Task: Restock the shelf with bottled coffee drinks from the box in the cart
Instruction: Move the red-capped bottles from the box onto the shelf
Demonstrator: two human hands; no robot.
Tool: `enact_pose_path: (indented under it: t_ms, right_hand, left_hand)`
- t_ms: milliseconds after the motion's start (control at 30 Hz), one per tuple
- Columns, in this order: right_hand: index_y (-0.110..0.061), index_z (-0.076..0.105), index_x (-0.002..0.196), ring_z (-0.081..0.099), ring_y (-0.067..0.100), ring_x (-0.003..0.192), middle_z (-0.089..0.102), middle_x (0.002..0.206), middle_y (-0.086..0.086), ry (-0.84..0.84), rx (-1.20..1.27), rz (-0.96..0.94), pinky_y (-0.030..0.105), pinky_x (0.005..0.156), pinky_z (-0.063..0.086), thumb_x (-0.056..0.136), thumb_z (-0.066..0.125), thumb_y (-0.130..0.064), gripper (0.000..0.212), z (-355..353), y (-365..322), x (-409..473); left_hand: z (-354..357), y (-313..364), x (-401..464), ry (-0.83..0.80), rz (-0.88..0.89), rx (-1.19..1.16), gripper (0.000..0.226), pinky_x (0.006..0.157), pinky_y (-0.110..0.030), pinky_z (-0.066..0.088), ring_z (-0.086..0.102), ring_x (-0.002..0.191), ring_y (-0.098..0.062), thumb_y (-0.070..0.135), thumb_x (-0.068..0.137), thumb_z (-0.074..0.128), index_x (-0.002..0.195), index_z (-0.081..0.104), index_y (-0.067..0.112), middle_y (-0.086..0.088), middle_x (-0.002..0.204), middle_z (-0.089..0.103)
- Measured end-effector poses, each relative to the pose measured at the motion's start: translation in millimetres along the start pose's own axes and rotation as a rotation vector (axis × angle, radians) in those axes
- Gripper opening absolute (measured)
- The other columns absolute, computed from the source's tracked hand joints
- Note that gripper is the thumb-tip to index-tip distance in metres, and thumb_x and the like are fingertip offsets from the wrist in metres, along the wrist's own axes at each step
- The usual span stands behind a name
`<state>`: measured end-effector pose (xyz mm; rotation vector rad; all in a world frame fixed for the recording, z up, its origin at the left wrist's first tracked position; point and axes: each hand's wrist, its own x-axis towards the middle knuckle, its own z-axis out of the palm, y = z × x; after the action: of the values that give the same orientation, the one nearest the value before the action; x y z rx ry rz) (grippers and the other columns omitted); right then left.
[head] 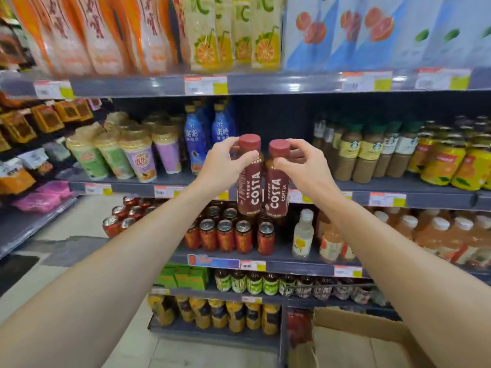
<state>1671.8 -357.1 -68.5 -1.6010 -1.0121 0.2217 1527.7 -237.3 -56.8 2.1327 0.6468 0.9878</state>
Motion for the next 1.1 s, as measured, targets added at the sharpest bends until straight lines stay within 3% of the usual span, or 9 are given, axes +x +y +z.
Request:
enact_pose_path:
  t_ms: [100,233,400,633,867,933,1033,1100]
  right_hand:
    - [-0.033,0.064,0.117,0.066,0.007,0.09,0.067,0.098,-0.007,0.024,0.033,0.003,0.031,0.079,0.056,0.077,0.071,-0.024,0.042,7,13,30]
    - [-0.035,0.064,0.115,0.066,0.007,0.092,0.068,0.101,-0.007,0.057,0.063,0.022,0.041,0.086,0.057,0.073,0.071,-0.03,0.043,16,36,71]
    - [-0.031,0.065,0.118,0.065,0.003,0.094,0.069,0.099,-0.01,0.131,0.106,0.036,0.034,0.09,0.055,0.073,0.072,-0.03,0.046,19,59,117]
    - [-0.03,0.063,0.119,0.063,-0.001,0.093,0.068,0.1,-0.012,0.135,0.072,0.039,0.021,0.084,0.051,0.08,0.072,-0.02,0.041,13,78,147]
    - [-0.047,0.058,0.1,0.061,-0.009,0.087,0.067,0.096,-0.014,0.202,0.063,0.058,0.011,0.078,0.047,0.081,0.072,-0.017,0.038,9,89,155]
    - [-0.048,0.059,0.098,0.061,-0.006,0.092,0.067,0.099,-0.014,0.219,0.07,0.061,0.015,0.084,0.048,0.082,0.072,-0.018,0.037,9,90,155]
    - [-0.032,0.065,0.113,0.063,-0.001,0.099,0.07,0.105,-0.01,0.248,0.118,0.094,0.026,0.092,0.051,0.082,0.072,-0.021,0.033,13,95,154]
    - [-0.024,0.065,0.118,0.064,0.003,0.102,0.07,0.108,-0.009,0.263,0.118,0.121,0.035,0.096,0.052,0.082,0.071,-0.026,0.037,17,99,152]
  left_hand:
    - [10,-14,30,0.015,0.01,0.014,0.035,0.096,-0.038,0.048,0.062,0.103,-0.011,0.035,0.086,0.067,0.117,0.064,0.019,0.006,0.108,0.068]
    - [34,-32,69,0.037,-0.024,-0.016,0.046,0.094,-0.018,0.045,0.057,0.108,-0.004,0.029,0.09,0.065,0.131,0.053,0.015,0.007,0.118,0.062]
    - [63,-54,112,0.065,-0.039,-0.034,0.046,0.101,-0.037,0.047,0.06,0.111,-0.009,0.038,0.089,0.061,0.13,0.056,0.017,0.007,0.117,0.067]
    - [87,-67,145,0.009,-0.082,-0.092,0.033,0.098,-0.032,0.048,0.061,0.107,-0.011,0.027,0.092,0.061,0.124,0.059,0.02,0.008,0.11,0.066]
    - [101,-75,160,-0.071,-0.092,-0.149,0.036,0.1,-0.041,0.048,0.06,0.109,-0.013,0.038,0.089,0.061,0.122,0.059,0.025,0.008,0.112,0.066]
    - [103,-80,162,-0.095,-0.085,-0.139,0.035,0.1,-0.041,0.047,0.058,0.112,-0.014,0.038,0.091,0.059,0.124,0.056,0.027,0.007,0.115,0.065]
    - [104,-86,164,-0.127,-0.091,-0.121,0.044,0.101,-0.041,0.046,0.056,0.116,-0.016,0.052,0.086,0.056,0.126,0.052,0.033,0.007,0.119,0.063]
    - [105,-88,163,-0.136,-0.106,-0.139,0.04,0.096,-0.031,0.046,0.058,0.112,-0.013,0.049,0.087,0.059,0.124,0.053,0.032,0.009,0.115,0.063]
